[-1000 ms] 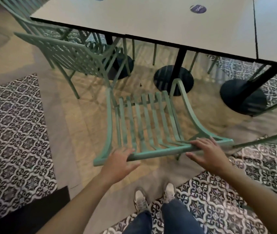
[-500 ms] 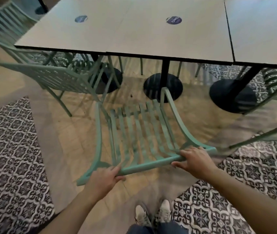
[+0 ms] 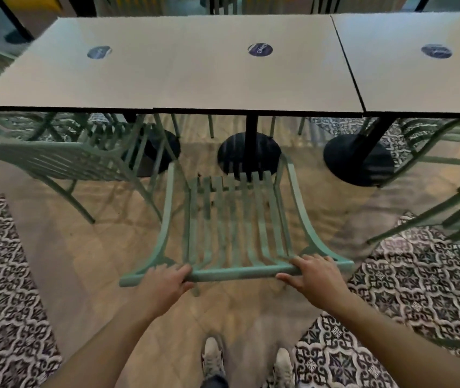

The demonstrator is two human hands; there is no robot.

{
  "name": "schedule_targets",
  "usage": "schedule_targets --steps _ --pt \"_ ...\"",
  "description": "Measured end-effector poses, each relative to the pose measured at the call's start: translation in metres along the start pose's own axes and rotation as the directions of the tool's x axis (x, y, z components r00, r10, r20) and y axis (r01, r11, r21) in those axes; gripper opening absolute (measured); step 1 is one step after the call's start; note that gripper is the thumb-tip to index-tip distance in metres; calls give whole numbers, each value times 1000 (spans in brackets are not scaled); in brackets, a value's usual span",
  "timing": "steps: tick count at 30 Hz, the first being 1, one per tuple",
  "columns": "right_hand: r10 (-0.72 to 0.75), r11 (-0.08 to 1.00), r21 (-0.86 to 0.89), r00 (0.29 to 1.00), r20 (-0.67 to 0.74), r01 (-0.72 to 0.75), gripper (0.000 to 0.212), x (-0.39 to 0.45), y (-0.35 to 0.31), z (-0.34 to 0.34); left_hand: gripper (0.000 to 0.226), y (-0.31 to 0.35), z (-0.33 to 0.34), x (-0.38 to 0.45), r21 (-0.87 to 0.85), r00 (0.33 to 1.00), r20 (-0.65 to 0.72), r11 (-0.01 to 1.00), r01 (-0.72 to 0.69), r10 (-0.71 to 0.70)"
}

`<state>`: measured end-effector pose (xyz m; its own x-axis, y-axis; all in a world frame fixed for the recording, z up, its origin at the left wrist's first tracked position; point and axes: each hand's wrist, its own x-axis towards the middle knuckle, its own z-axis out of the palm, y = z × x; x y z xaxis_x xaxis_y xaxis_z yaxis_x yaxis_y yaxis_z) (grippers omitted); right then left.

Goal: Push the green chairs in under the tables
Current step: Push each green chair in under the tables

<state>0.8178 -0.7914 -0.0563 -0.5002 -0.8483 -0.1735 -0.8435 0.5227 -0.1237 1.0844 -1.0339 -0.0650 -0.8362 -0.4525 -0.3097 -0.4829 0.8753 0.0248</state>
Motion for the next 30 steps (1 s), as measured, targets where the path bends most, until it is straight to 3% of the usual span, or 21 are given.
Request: schedule_targets --steps 5,10,14,30 --pt "91 996 -7 996 -9 -91 95 24 -23 -3 39 -38 -18 40 30 994 78 997 -74 71" --pt "174 983 -54 985 5 -173 80 44 -31 -8 32 -52 -38 71 5 983 115 989 -147 146" --pt "204 978 -36 979 -16 -204 104 55 -31 -9 31 -61 -46 88 -12 971 144 981 -193 192" --pt "128 992 2 990 -56 -128 101 136 17 -27 28 -56 -89 170 -19 977 122 985 -173 174"
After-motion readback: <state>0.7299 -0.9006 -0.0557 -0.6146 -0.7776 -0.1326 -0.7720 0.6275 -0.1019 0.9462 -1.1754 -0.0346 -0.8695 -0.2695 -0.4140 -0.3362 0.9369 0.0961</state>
